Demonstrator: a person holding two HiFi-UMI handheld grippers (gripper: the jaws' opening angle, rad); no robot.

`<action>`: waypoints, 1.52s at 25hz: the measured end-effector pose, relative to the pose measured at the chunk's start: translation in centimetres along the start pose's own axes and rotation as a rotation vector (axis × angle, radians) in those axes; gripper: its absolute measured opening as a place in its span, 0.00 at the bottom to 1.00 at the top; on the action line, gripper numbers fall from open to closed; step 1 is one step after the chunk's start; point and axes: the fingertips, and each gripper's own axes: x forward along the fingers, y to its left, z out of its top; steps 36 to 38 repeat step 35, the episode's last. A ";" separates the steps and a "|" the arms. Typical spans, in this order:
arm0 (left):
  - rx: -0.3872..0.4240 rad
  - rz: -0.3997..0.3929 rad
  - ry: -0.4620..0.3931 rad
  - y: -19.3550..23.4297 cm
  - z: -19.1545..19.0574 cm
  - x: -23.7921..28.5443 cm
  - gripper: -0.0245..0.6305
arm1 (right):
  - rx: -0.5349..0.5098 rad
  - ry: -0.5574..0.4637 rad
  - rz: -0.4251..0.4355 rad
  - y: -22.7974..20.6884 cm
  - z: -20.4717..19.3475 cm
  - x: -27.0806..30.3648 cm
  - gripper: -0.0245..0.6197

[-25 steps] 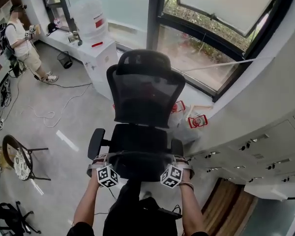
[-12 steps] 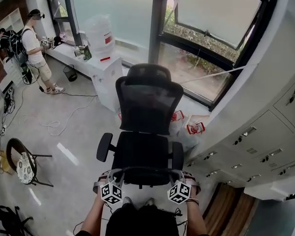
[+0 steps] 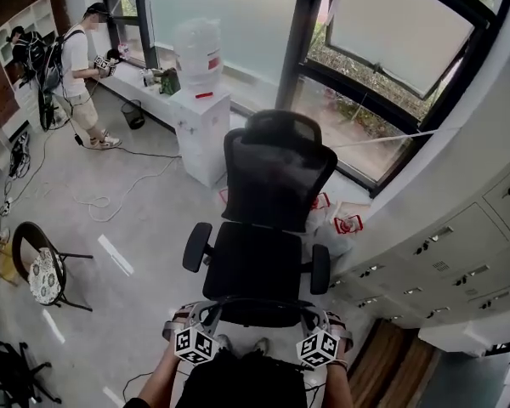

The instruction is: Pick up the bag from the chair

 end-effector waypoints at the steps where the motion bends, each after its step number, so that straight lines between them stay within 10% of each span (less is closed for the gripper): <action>1: -0.004 -0.003 -0.001 0.0 -0.3 -0.2 0.09 | -0.002 0.003 0.005 0.4 0.1 0.0 0.09; 38: 0.001 -0.051 0.033 -3.0 -1.8 -1.5 0.09 | -0.026 0.035 0.047 4.4 -1.5 -1.3 0.09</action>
